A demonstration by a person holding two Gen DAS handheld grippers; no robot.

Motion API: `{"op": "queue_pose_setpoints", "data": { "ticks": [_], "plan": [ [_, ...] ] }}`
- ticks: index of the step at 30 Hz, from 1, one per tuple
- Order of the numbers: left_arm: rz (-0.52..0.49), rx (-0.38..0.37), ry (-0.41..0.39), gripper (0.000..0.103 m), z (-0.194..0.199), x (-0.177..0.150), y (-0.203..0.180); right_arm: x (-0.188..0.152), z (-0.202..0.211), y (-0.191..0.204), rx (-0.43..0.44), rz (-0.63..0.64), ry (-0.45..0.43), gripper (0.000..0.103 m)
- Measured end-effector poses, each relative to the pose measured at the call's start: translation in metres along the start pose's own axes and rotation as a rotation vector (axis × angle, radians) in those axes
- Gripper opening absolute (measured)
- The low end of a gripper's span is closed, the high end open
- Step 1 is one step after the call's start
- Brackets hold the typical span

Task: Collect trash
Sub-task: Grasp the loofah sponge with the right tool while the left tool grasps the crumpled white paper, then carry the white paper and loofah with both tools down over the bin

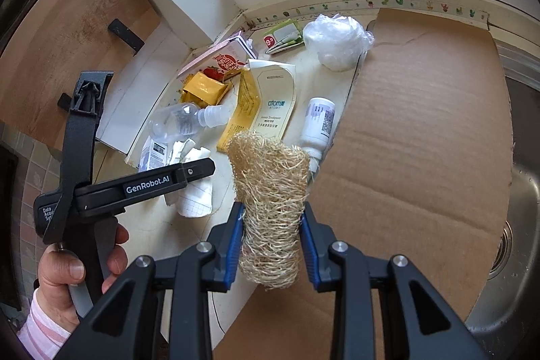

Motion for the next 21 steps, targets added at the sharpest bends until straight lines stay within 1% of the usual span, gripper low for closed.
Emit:
{"op": "queue_pose_setpoints", "data": {
  "ticks": [6, 10, 15, 21],
  "plan": [
    [-0.033, -0.038, -0.041, 0.044, 0.037, -0.031, 0.004, -0.017, 0.013, 0.016, -0.01, 0.022, -0.012, 0.031],
    [-0.065, -0.042, -0.084, 0.044, 0.068, -0.054, 0.009, -0.029, 0.023, 0.031, -0.025, 0.046, -0.021, 0.031],
    [-0.077, -0.066, -0.125, 0.044, 0.11, -0.088, 0.028, -0.046, 0.038, 0.053, -0.042, 0.077, -0.02, 0.031],
    [-0.071, -0.089, -0.172, 0.044, 0.151, -0.123, 0.051, -0.074, 0.057, 0.09, -0.032, 0.14, -0.01, 0.031]
  ]
}}
Point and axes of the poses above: each gripper's, at about its wrist camera, not at the fingertips, and z roughly against the way its jaws point, y to its left, x to its top, the point moved 3 cm from there along -z, roughly the way its jaws point, and after that the axes turned 7 degrees about x, right-handed, at the moved point
